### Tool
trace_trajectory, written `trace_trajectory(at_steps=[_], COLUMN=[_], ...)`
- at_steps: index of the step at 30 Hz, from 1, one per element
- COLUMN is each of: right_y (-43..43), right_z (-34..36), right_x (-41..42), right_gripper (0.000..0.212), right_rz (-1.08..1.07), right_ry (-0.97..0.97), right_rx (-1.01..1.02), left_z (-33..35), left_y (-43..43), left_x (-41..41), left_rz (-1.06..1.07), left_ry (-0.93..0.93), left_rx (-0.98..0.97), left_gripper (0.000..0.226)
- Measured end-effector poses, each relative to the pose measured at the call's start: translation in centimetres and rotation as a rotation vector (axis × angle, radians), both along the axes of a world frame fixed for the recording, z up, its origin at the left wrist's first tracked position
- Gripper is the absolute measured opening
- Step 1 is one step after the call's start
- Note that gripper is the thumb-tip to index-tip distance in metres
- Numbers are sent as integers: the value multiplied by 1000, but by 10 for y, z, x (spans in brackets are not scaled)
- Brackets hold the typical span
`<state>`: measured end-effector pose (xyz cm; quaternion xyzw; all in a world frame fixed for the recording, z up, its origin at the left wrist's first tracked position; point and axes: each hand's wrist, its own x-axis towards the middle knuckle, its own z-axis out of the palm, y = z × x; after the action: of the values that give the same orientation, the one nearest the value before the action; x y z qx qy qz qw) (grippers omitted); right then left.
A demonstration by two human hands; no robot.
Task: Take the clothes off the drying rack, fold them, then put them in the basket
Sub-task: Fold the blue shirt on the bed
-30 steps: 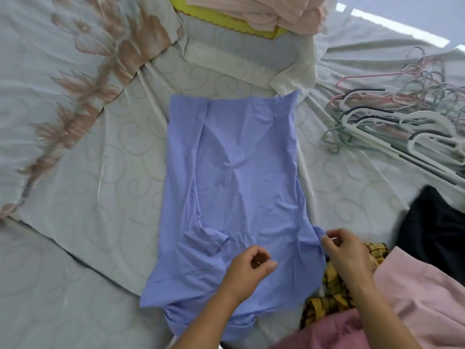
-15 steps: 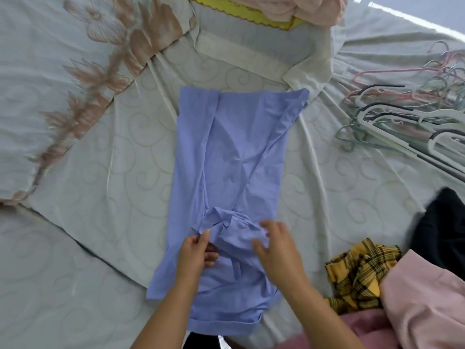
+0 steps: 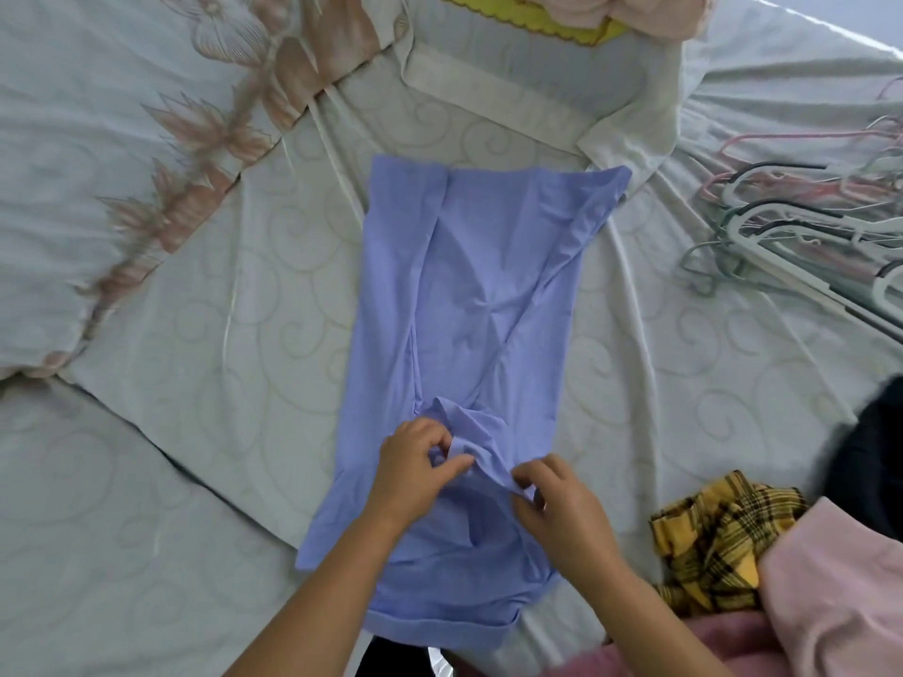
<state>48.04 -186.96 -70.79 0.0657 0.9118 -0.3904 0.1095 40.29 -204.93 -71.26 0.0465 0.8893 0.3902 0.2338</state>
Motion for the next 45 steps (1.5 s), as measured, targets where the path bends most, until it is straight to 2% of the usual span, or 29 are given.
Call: trace_trajectory(at_steps=[2,4,6,7,9,11,13,15,18,21,22,23,26,28,30,33,34,36,38,39,41,43,45], right_y=[-1,-2,1,3,14,33,53,69,87,94,94,94,93,95,94,90,82,60,35,27,18,18,18], right_z=[1,-7,-20,-23,-24,-19,-14,-12,-19,-29,-32,-34,-29,-20,-6,16,25,41,48,46,34,18,4], right_x=[11,20,21,15,-12,-51,-96,-140,-199,-243,-254,-263,-277,-280,-280,-296,-304,-317,-324,-321,-306,-273,-226], right_gripper=[10,18,24,27,32,24,16,12,17,19,16,12,29,21,15,18,21,25,24,23,21,12,18], right_rz=[170,363,467,460,268,-18,-377,-621,-824,-1004,-1053,-1083,-1082,-1112,-1075,-902,-853,-746,-632,-567,-407,-272,-253], right_ry=[76,72,31,-28,-136,-255,-227,-195,-219,-219,-215,-226,-285,-277,-193,-21,8,30,-40,-79,-78,-59,-40], right_rx=[72,200,275,260,206,30,-185,-307,-473,-613,-667,-725,-820,-772,-670,-400,-413,-566,-707,-701,-532,-226,-5], left_z=[4,0,-10,-14,-15,-8,-7,-8,-9,-16,-16,-15,-12,-11,-10,-6,-5,-4,-5,-8,-12,-17,-17], left_y=[-19,-40,-56,-60,-52,-34,-18,-8,-3,0,-1,-2,-4,-7,-10,-9,-9,-12,-18,-22,-28,-33,-33], left_x=[16,36,54,59,60,50,38,27,19,22,24,26,32,37,38,35,34,32,29,29,28,30,33], left_rz=[-26,-194,-295,-266,-86,134,230,259,240,150,150,176,249,295,359,420,462,580,674,710,763,786,799], left_ry=[28,130,77,60,-12,-30,9,-14,-111,-102,-91,-103,-173,-191,-197,-227,-241,-249,-246,-255,-283,-325,-374], left_rx=[39,-107,-184,-163,-114,-126,-245,-352,-350,-220,-145,-67,94,135,158,205,219,255,260,251,234,227,240], left_gripper=[35,40,45,49,51,42,52,57,34,46,43,35,20,16,6,10,16,21,25,29,34,31,22])
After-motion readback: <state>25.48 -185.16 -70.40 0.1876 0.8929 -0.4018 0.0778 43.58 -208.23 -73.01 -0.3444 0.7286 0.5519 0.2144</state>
